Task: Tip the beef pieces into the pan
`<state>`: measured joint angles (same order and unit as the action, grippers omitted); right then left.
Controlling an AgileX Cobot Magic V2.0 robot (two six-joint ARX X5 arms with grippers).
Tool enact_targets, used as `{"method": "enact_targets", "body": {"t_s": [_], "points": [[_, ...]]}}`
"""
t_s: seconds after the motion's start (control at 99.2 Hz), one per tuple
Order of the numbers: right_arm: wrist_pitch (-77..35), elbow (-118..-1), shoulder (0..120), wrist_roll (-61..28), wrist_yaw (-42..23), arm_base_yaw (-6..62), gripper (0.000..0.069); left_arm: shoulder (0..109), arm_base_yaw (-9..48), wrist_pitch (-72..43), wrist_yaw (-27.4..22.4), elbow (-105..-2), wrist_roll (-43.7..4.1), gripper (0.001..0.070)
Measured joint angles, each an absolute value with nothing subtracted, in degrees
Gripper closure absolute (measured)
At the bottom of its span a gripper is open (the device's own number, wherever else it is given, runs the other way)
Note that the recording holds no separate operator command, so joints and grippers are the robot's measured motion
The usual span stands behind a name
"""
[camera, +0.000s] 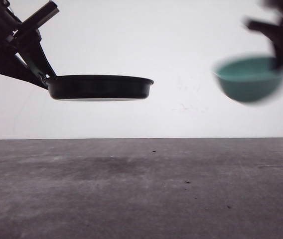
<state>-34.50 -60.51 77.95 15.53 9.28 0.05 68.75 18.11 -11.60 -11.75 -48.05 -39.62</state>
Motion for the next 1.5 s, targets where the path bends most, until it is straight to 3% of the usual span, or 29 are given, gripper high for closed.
{"method": "enact_targets", "body": {"t_s": [0.212,0.625,0.686,0.797,0.847,0.928,1.089,1.2,1.27,1.351,1.442,1.502], "points": [[-35.5,-55.0,80.5,15.8,10.5,-9.7,0.0669,68.8,18.1,-11.7,-11.5,-48.1,-39.6,0.0655],[-34.9,-48.9,82.3,14.8,10.5,-10.5,0.0662,68.8,18.1,-11.8,-11.1,-48.1,-38.3,0.0655],[-34.9,-48.9,82.3,14.8,10.5,-10.5,0.0590,68.8,18.1,-11.8,-11.1,-48.1,-38.3,0.0655],[-34.9,-48.9,82.3,14.8,10.5,-10.5,0.0337,68.8,18.1,-11.8,-11.1,-48.1,-38.3,0.0655],[-34.9,-48.9,82.3,14.8,10.5,-10.5,0.0260,68.8,18.1,-11.8,-11.1,-48.1,-38.3,0.0655],[-34.9,-48.9,82.0,14.8,10.7,-10.5,0.0210,68.8,18.1,-11.8,-11.1,-48.1,-38.3,0.0655],[-36.6,-52.4,78.5,14.8,12.8,-10.5,0.0191,68.8,18.1,-11.8,-10.1,-48.1,-38.2,0.0655],[-38.2,-59.7,73.1,15.9,14.0,-10.3,0.0193,68.9,17.8,-11.6,-8.1,-48.1,-36.2,0.0655],[-39.5,-64.6,68.8,17.6,15.0,-9.6,0.0238,69.8,17.2,-10.8,-7.6,-48.1,-34.2,0.0655],[-39.4,-69.3,63.2,19.2,16.8,-7.4,0.0366,71.8,16.1,-10.0,-7.7,-48.1,-33.4,0.0655],[-37.3,-72.5,57.2,19.6,17.8,-3.8,0.0577,74.9,15.0,-9.7,-7.6,-48.1,-33.0,0.0655],[-35.4,-73.4,53.2,19.6,17.9,-1.1,0.0642,77.1,14.5,-9.0,-7.4,-48.1,-32.7,0.0655]]}}
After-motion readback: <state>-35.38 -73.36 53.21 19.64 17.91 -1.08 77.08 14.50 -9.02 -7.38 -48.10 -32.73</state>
